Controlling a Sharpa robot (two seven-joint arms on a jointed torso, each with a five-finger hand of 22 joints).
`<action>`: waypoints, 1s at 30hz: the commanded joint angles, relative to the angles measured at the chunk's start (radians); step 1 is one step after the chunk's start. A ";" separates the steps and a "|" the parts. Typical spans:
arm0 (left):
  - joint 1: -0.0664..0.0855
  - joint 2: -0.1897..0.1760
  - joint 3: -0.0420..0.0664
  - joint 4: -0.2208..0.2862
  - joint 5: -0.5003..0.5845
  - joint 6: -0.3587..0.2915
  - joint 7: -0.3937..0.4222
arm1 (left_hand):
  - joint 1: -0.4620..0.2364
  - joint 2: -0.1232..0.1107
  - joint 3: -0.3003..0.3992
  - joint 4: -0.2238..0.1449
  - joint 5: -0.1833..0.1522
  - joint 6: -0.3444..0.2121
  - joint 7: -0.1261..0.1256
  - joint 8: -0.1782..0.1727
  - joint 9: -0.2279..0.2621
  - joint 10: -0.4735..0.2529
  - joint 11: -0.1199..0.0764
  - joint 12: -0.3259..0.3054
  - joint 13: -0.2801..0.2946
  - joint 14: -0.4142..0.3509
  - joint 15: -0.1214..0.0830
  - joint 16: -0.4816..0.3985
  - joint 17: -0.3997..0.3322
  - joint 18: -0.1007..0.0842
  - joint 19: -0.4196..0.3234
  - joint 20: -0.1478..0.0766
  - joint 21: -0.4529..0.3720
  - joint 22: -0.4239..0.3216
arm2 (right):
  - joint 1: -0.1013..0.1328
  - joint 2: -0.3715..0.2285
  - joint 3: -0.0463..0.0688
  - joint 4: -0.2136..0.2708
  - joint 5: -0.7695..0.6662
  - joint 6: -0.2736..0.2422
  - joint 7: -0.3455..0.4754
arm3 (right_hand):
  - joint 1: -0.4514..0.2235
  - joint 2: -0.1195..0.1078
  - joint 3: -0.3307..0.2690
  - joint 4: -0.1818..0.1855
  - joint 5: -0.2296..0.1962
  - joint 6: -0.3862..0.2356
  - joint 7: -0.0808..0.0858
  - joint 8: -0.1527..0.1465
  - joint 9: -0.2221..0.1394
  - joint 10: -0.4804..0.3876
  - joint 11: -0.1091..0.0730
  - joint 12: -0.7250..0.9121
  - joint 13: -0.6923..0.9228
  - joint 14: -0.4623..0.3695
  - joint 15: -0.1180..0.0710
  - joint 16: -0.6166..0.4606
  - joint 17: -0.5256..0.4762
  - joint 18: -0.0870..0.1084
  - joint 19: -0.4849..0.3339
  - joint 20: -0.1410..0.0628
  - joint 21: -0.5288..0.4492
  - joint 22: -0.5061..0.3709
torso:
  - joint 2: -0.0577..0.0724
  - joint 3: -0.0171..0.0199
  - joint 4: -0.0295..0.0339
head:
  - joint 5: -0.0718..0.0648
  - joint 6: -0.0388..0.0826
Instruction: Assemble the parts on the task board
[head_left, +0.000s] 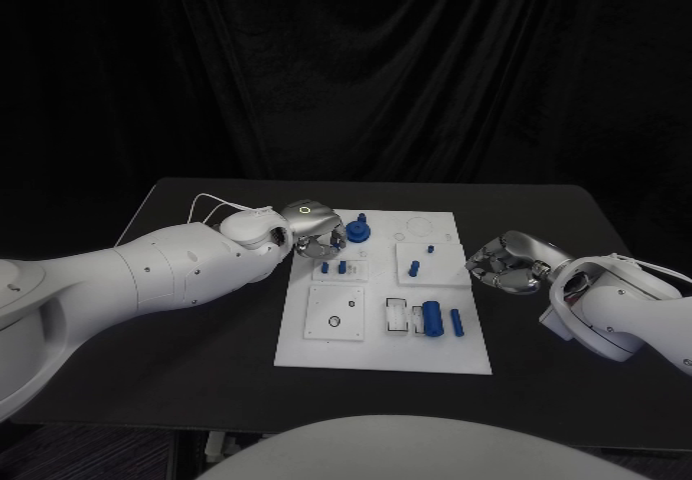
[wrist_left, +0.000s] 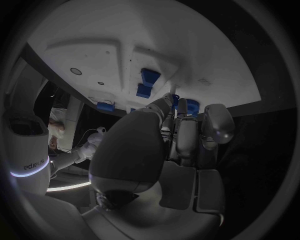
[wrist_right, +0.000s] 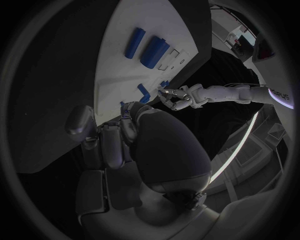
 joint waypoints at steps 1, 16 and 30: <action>-0.001 -0.002 0.000 0.004 0.001 0.009 -0.002 | -0.004 0.006 -0.003 0.006 -0.006 -0.001 -0.004 -0.001 0.001 -0.006 -0.004 -0.005 -0.001 -0.006 0.001 -0.006 -0.002 -0.008 -0.005 0.003 -0.007 0.130 | -0.001 0.000 0.001 -0.001 -0.002 0.007 -0.009 | -0.007 0.001 0.005 0.000 0.003 0.006 0.003 0.002 -0.002 -0.006 0.004 -0.002 -0.001 -0.002 0.001 -0.003 0.064 0.017 -0.008 0.000 -0.006 0.127 | 0.001 -0.0009 0.0003 | 0.000 0.000; -0.002 -0.003 0.000 0.007 0.001 0.029 -0.008 | -0.014 -0.001 -0.014 0.018 -0.008 -0.018 -0.008 -0.012 -0.003 -0.009 -0.004 -0.014 -0.005 -0.011 -0.001 -0.010 -0.010 -0.006 -0.008 0.003 -0.016 0.128 | -0.002 0.001 0.000 -0.001 -0.002 0.008 -0.009 | -0.008 0.001 0.007 -0.001 0.003 0.007 0.003 0.003 -0.002 -0.005 0.004 -0.002 -0.001 -0.002 0.000 -0.003 0.064 0.017 -0.008 0.000 -0.006 0.127 | 0.001 -0.0001 -0.0003 | 0.001 0.000; -0.002 -0.002 0.000 0.013 0.001 -0.020 0.000 | -0.008 0.002 -0.013 0.019 -0.007 -0.020 -0.010 -0.013 -0.004 -0.004 -0.007 -0.014 -0.005 -0.009 -0.002 -0.008 -0.006 -0.007 -0.006 0.003 -0.011 0.129 | -0.002 0.001 0.000 -0.001 -0.002 0.006 -0.008 | -0.008 0.001 0.007 -0.002 0.003 0.007 0.003 0.003 -0.002 -0.006 0.003 -0.002 -0.001 -0.002 0.000 -0.003 0.064 0.017 -0.008 0.000 -0.007 0.127 | 0.001 0.0006 -0.0014 | -0.002 0.000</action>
